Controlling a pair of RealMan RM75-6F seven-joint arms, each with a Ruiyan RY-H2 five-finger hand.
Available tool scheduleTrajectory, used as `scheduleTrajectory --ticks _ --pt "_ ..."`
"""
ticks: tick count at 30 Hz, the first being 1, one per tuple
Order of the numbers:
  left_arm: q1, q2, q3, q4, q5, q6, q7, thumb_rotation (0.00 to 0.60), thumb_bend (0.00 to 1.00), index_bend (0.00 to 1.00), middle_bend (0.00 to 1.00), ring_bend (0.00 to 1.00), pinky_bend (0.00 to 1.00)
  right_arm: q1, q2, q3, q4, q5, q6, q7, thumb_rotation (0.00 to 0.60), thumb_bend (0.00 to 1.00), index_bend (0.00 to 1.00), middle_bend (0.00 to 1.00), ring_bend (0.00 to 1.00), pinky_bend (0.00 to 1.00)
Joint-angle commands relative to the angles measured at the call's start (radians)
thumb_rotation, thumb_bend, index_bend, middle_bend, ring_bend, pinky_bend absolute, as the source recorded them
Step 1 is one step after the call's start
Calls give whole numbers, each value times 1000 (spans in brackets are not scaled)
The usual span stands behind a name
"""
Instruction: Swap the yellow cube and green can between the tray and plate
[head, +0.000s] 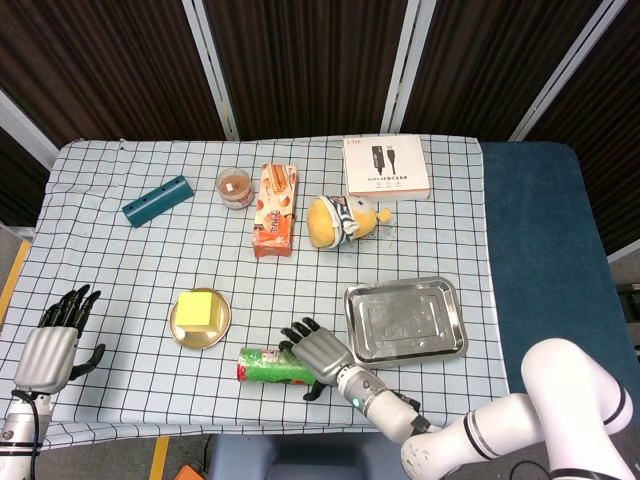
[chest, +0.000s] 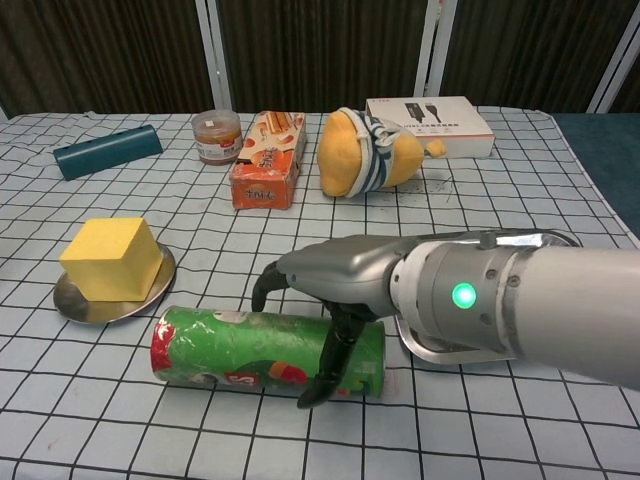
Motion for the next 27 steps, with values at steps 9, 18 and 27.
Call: scheduleTrajectory --ticks 9,18,27 --pt "5 7 -6 -2 8 -13 -17 600 367 0 7 0 190 -25 -65 14 72 -36 74 -35 600 21 493 278 225 109" --pt "6 9 -9 -3 14 -23 -19 600 369 0 7 0 191 -69 -69 15 67 -130 143 -45 600 21 662 382 345 196" --pt "12 13 -12 -6 25 -18 -22 600 368 1 7 0 191 -160 77 19 -44 -224 244 -12 600 21 689 392 354 203"
